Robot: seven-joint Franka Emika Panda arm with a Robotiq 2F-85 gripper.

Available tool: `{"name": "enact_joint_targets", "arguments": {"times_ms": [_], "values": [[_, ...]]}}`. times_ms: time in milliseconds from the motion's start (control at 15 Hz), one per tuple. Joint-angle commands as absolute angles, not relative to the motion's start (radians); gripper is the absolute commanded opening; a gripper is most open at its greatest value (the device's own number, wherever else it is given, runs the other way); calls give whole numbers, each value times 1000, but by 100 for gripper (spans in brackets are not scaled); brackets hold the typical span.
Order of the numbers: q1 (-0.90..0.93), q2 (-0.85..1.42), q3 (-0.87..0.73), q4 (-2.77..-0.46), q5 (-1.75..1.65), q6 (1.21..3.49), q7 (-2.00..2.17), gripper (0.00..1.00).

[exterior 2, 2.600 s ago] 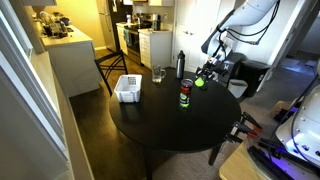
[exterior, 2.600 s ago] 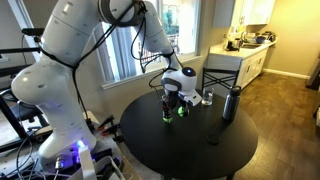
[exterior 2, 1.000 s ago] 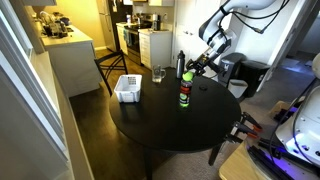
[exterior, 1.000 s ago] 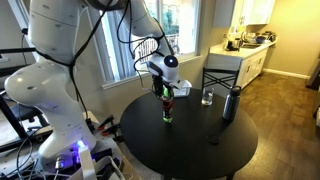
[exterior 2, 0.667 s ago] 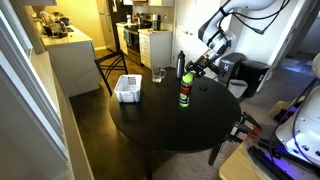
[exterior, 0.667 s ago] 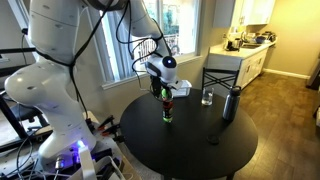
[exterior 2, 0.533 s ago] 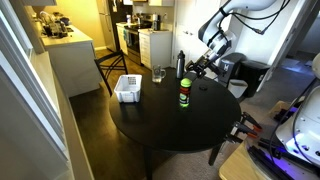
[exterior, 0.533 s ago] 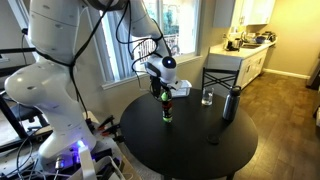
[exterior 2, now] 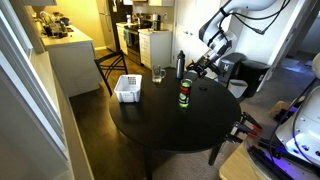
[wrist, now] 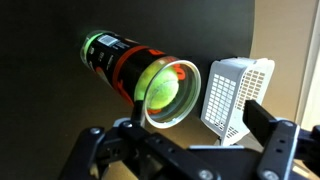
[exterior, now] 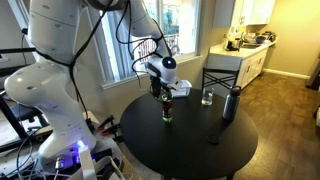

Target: Put the tennis ball in the black container.

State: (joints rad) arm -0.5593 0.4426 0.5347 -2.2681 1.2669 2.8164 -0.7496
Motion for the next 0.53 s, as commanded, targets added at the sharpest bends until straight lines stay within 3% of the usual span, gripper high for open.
{"name": "enact_joint_targets", "arguments": {"times_ms": [0, 467], "values": [[-593, 402, 558, -2301, 1330, 2806, -817, 100], [-560, 445, 533, -2265, 1282, 2816, -764, 100]]}}
